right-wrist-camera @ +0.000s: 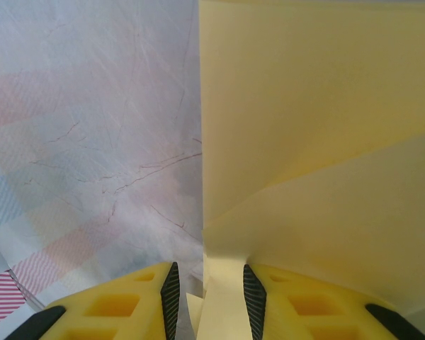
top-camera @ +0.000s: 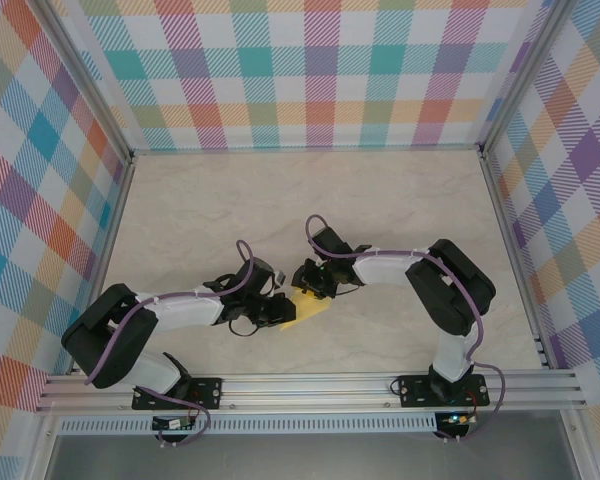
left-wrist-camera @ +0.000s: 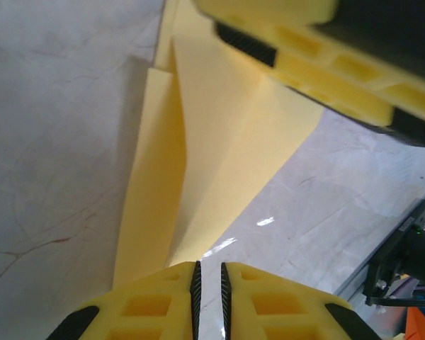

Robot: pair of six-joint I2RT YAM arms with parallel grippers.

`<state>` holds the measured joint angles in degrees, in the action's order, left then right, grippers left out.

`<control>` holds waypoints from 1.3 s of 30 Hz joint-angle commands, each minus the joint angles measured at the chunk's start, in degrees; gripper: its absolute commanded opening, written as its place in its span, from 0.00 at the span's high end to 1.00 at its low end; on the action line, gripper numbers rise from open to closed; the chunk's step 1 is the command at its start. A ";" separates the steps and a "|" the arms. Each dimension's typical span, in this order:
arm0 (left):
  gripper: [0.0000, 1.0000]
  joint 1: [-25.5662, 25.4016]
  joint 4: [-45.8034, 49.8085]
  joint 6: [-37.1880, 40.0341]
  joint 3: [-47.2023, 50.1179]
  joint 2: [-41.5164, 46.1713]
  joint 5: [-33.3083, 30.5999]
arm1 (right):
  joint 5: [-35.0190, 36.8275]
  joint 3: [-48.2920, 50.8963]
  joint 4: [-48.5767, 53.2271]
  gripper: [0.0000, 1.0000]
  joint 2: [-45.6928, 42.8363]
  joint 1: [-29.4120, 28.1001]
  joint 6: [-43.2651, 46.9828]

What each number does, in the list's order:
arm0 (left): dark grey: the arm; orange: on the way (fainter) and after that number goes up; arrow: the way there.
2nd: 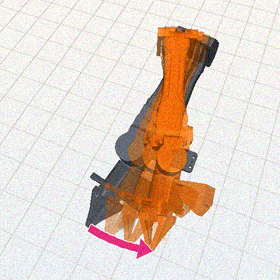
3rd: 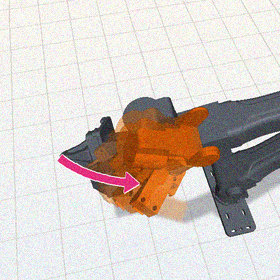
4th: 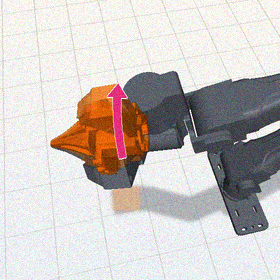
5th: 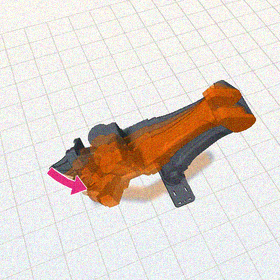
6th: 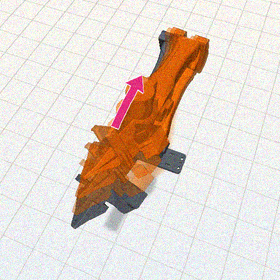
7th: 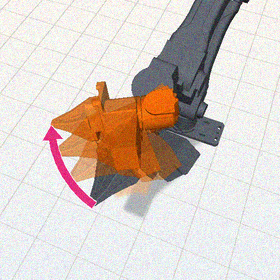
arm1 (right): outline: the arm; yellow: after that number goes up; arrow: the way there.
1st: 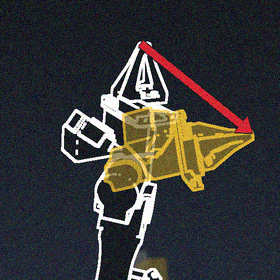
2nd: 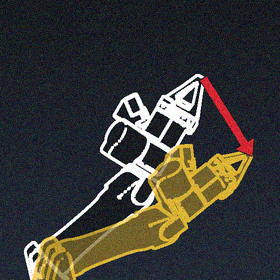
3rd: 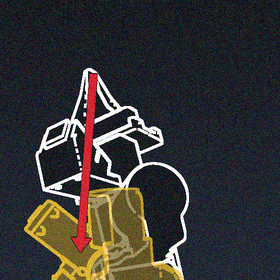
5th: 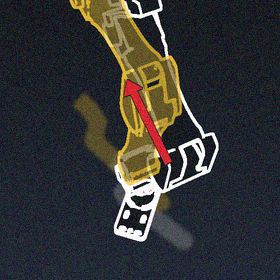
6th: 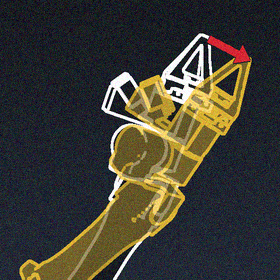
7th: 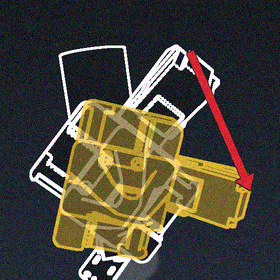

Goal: Fold a paper plane with a square sheet of paper (pick it up from the middle)
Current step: Fourth fold the wing at the center of the table.

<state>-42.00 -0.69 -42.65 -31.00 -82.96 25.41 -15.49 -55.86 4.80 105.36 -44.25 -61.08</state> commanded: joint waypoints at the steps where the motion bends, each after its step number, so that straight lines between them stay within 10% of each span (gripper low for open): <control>1: 0.83 -0.63 1.99 -0.07 0.18 -0.61 -2.97 | 2.14 1.36 5.36 0.66 4.16 -0.40 -0.52; 39: 0.82 -0.57 13.83 -0.10 1.84 16.34 -5.05 | 2.39 1.36 5.68 0.65 4.42 -0.38 -0.80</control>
<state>-42.00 15.81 -42.63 -26.52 -66.67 19.66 -15.88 -56.05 4.78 105.60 -44.27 -61.12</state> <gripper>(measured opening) 0.176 0.349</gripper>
